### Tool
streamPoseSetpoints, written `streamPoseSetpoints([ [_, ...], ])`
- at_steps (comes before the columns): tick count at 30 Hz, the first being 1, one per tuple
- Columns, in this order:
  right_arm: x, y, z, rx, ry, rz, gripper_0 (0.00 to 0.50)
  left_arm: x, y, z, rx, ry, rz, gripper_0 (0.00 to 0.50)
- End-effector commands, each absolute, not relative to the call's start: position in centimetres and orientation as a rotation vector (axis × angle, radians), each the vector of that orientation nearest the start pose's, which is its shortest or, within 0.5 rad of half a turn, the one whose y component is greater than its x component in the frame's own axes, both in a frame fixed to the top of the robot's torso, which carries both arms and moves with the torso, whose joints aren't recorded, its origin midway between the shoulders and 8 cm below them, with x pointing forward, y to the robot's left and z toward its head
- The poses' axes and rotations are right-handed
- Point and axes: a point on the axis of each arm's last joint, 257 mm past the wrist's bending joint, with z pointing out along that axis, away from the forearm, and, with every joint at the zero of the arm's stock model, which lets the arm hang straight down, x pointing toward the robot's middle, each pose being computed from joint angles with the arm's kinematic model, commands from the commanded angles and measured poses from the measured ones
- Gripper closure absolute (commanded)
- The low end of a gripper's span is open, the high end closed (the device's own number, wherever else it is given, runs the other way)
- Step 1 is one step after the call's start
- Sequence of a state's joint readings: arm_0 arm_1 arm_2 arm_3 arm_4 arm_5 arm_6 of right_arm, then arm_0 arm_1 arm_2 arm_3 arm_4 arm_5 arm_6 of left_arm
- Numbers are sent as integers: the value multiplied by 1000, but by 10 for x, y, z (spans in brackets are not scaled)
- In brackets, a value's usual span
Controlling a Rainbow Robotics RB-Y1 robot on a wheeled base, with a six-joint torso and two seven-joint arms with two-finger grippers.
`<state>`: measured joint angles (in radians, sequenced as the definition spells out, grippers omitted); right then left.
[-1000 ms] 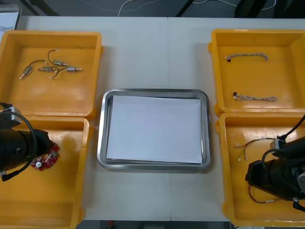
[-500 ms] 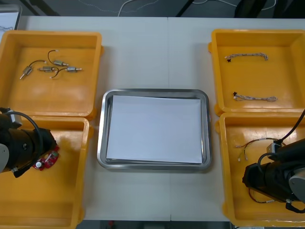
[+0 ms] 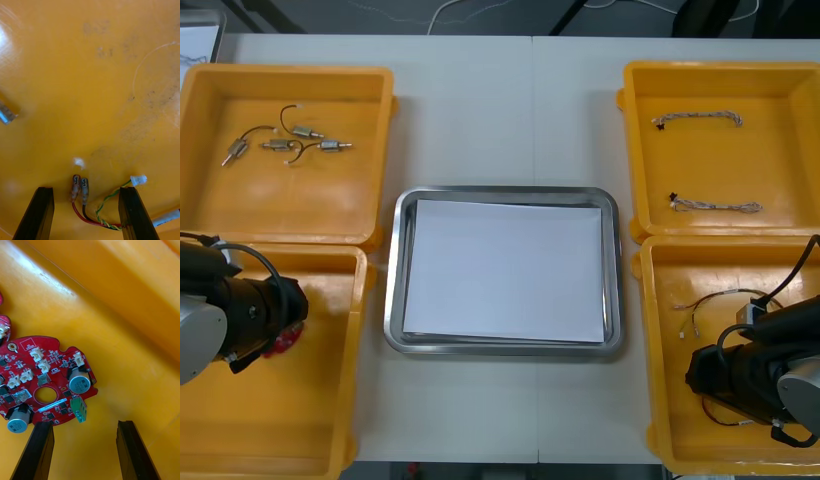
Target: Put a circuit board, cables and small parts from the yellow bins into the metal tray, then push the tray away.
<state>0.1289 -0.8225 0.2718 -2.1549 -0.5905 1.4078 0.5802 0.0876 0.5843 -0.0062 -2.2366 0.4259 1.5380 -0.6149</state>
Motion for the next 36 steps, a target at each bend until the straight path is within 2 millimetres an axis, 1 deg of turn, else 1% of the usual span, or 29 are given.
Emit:
streamPoseSetpoints([
  [1,295,-290,-364,663,2783,136,0,383,301,-277,-910,2421,-243,12],
  [5,295,-290,-365,668,2781,141,0,387,301,-285,-915,2418,-241,13],
  [8,296,-290,-365,669,2779,143,0,386,302,-289,-921,2422,-228,14],
  [9,295,-290,-365,672,2781,143,56,386,302,-289,-922,2421,-229,13],
  [10,295,-290,-365,672,2781,143,167,385,302,-291,-922,2425,-227,12],
  [12,295,-289,-365,672,2783,146,407,385,302,-292,-922,2429,-225,14],
  [13,295,-289,-365,676,2782,146,469,385,302,-293,-924,2428,-225,14],
  [14,296,-289,-365,680,2780,148,500,386,302,-295,-922,2430,-225,15],
  [20,298,-288,-363,680,2779,151,500,387,301,-296,-919,2428,-225,35],
  [24,304,-286,-357,666,2776,149,500,389,302,-297,-923,2427,-224,42],
  [28,315,-287,-345,645,2778,113,500,392,302,-296,-916,2423,-219,56],
  [33,328,-292,-327,635,2774,66,500,396,303,-296,-916,2415,-212,60],
  [35,333,-295,-319,634,2769,51,500,396,304,-297,-916,2415,-207,153],
  [36,336,-296,-316,634,2766,46,500,396,303,-297,-915,2416,-208,210],
])
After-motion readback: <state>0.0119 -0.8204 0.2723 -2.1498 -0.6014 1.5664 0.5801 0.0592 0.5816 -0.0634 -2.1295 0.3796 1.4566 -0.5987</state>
